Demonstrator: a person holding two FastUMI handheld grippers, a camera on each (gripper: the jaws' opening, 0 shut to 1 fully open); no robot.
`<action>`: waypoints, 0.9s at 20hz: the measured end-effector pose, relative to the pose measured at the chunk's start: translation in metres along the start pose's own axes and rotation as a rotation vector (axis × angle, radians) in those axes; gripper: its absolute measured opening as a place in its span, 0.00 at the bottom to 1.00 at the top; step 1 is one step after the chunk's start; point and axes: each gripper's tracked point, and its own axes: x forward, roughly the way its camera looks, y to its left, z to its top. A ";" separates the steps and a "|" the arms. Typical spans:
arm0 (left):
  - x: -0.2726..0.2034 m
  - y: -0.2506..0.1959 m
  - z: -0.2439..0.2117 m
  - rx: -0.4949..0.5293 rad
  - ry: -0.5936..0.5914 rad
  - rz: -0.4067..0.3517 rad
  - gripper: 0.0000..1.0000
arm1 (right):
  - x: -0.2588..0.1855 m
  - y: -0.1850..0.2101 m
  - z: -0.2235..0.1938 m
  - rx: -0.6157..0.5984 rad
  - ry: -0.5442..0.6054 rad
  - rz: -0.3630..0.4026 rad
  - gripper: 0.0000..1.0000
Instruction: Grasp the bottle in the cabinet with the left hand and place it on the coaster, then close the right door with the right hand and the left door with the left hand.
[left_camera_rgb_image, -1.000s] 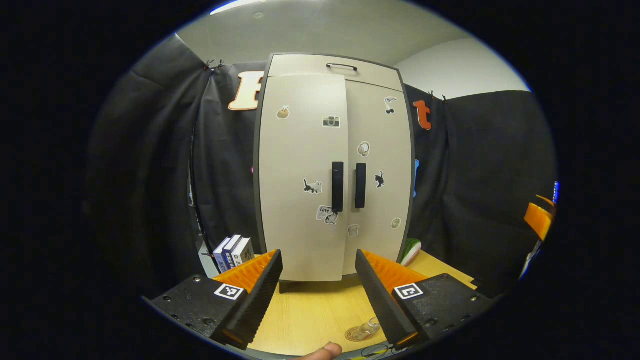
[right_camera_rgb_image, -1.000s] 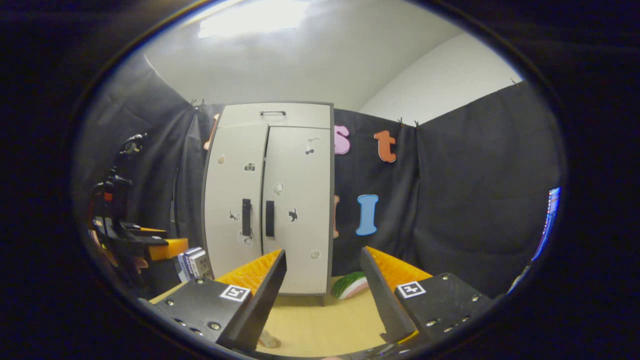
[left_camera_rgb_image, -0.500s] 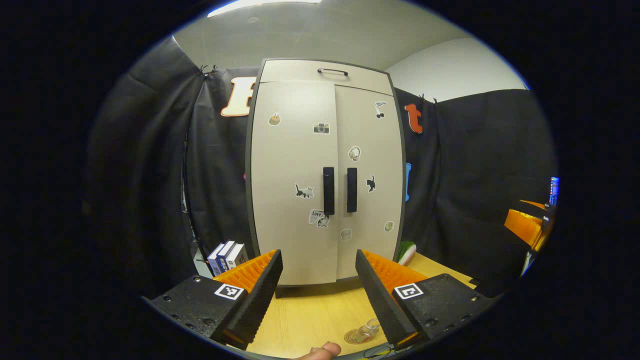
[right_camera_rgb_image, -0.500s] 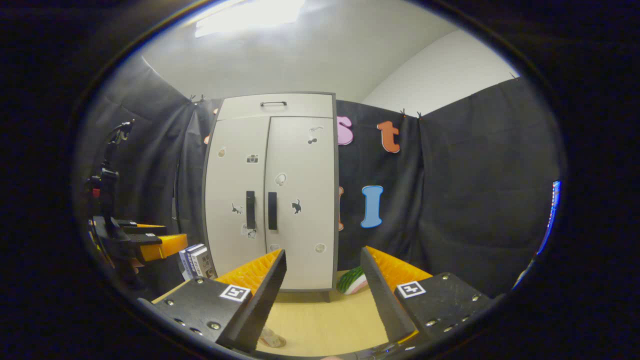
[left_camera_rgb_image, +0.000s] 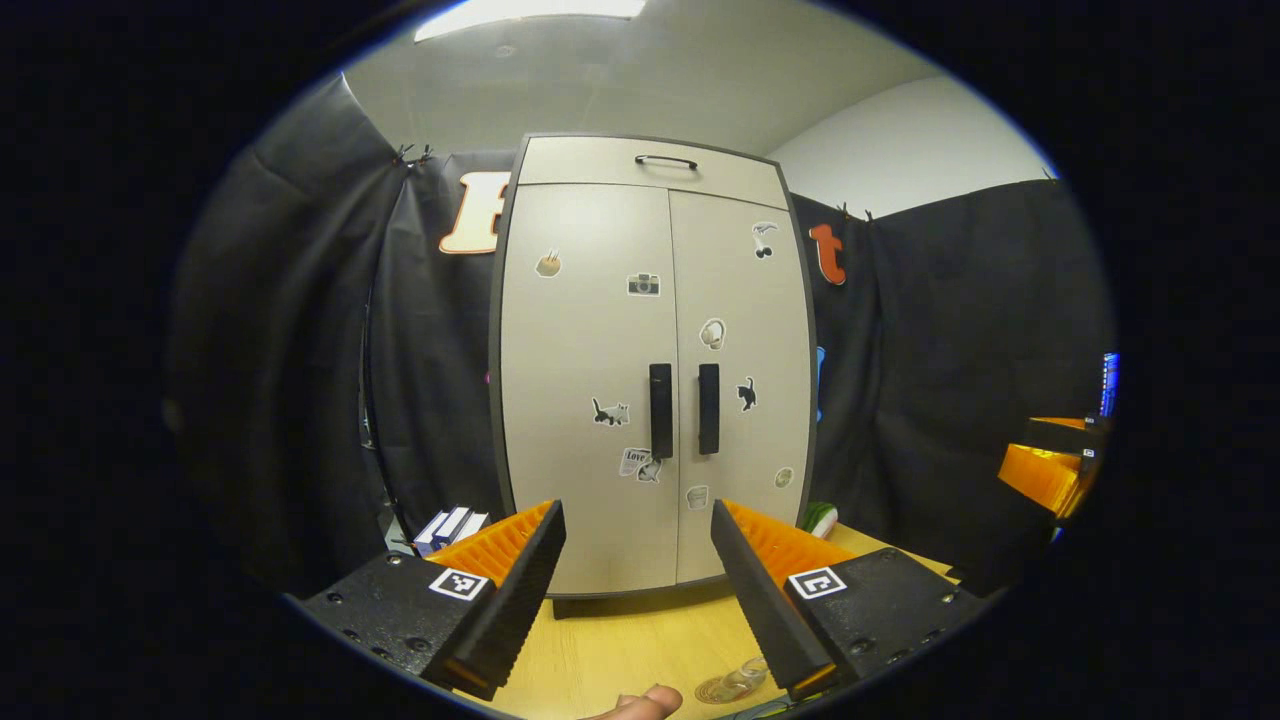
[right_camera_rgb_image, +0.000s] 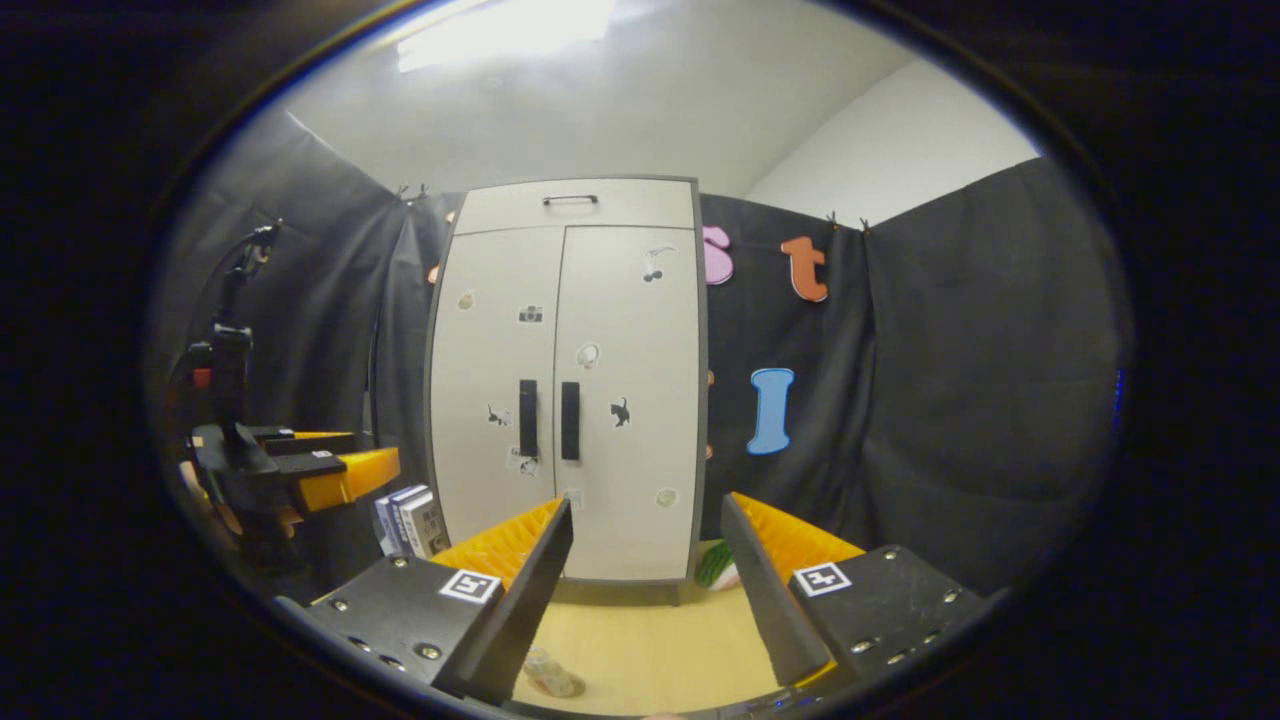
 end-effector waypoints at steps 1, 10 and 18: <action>0.002 -0.001 -0.001 -0.002 0.001 -0.006 0.93 | 0.000 -0.002 -0.003 -0.005 0.003 -0.002 0.91; 0.015 -0.002 -0.005 0.002 -0.003 -0.027 0.93 | 0.013 0.001 -0.019 -0.058 0.038 -0.025 0.87; 0.024 0.027 -0.015 0.026 -0.012 -0.015 0.93 | 0.034 0.030 -0.023 0.020 0.016 0.017 0.91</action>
